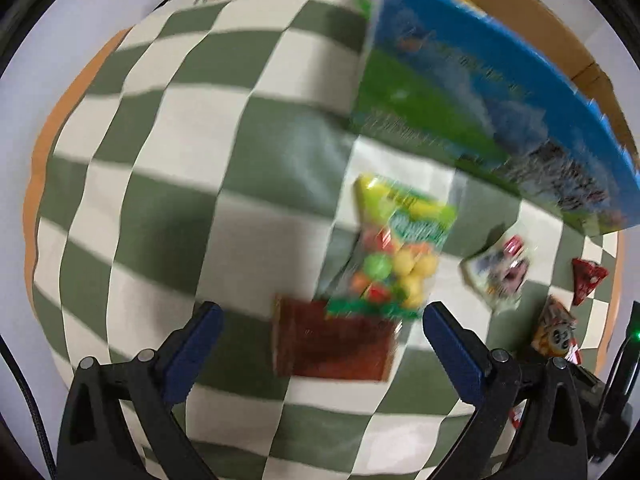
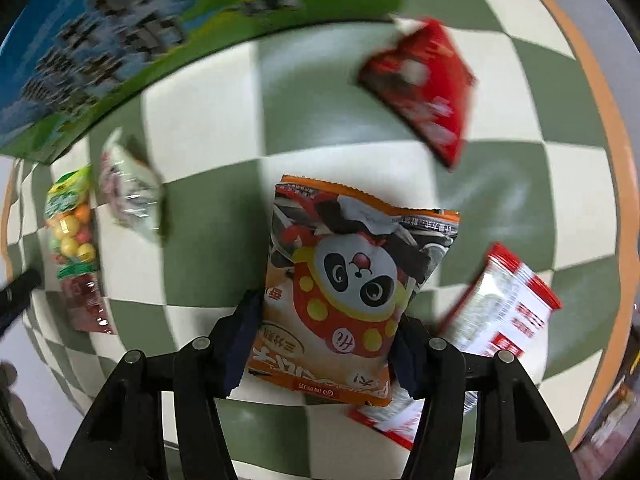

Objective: Organize snacks
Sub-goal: 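Grasp the green watermelon candy bag with the left tool while the right tool grasps the panda bag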

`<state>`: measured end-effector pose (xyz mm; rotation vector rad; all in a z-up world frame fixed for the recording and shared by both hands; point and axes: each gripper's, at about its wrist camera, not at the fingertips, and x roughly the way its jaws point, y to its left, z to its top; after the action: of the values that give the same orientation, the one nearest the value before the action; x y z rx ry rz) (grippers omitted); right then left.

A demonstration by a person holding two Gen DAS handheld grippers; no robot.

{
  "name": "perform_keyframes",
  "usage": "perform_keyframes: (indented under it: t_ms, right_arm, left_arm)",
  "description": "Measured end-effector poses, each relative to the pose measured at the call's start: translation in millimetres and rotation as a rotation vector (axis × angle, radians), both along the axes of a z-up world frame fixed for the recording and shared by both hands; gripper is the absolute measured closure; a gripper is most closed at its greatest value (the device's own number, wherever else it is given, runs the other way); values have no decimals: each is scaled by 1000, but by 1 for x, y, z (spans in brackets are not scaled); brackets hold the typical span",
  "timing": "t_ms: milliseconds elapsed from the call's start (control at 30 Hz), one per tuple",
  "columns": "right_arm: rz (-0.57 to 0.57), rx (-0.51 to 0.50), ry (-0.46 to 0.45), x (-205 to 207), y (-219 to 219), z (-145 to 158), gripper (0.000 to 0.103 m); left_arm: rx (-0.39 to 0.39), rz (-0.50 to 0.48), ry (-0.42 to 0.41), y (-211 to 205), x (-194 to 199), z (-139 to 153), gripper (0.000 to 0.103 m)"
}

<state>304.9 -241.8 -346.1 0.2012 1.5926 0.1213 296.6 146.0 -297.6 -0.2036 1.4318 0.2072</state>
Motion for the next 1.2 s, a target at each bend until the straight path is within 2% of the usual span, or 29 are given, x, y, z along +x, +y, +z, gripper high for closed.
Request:
perform_keyframes:
  t_ms: [133,200,233,267,333,367,500,800,933,1000,1200]
  right_arm:
    - [9,31,14,6,5,-1,41]
    - [-3,43,34,10,5,-3,38]
    - [-9,52,37,11,2,-3,38]
    - [-14,54,39,13,0,-4,38]
    - [-22,62,41,21,-9,-4,38]
    - [-22,64,40,23,-10,-4,38]
    - [34,37,13,19,-2,-6,45]
    - [127,57,81,-14,-3,-16,46]
    - [115,56,92,-16,-5,-21,44]
    - [103,60,103,-14,-6,-26,40]
    - [89,37,102,-10,3,-30,38]
  left_arm:
    - [-16,-83,7,-18,26,-7,0]
    - [-22,-130,24,-31,36,-16,4]
    - [-19,-149,29,-36,39,-20,15]
    - [-19,-165,36,-41,45,-25,34]
    - [-20,-179,63,-47,48,-34,53]
    - [-16,-183,71,-49,48,-39,56]
    - [-23,-181,64,-51,35,-40,56]
    - [-92,-182,167,-59,-44,-59,55]
    - [-105,-158,192,-52,-39,-77,50]
    - [-95,-167,203,-52,-36,-84,50]
    - [-39,-211,206,-74,-28,-91,48]
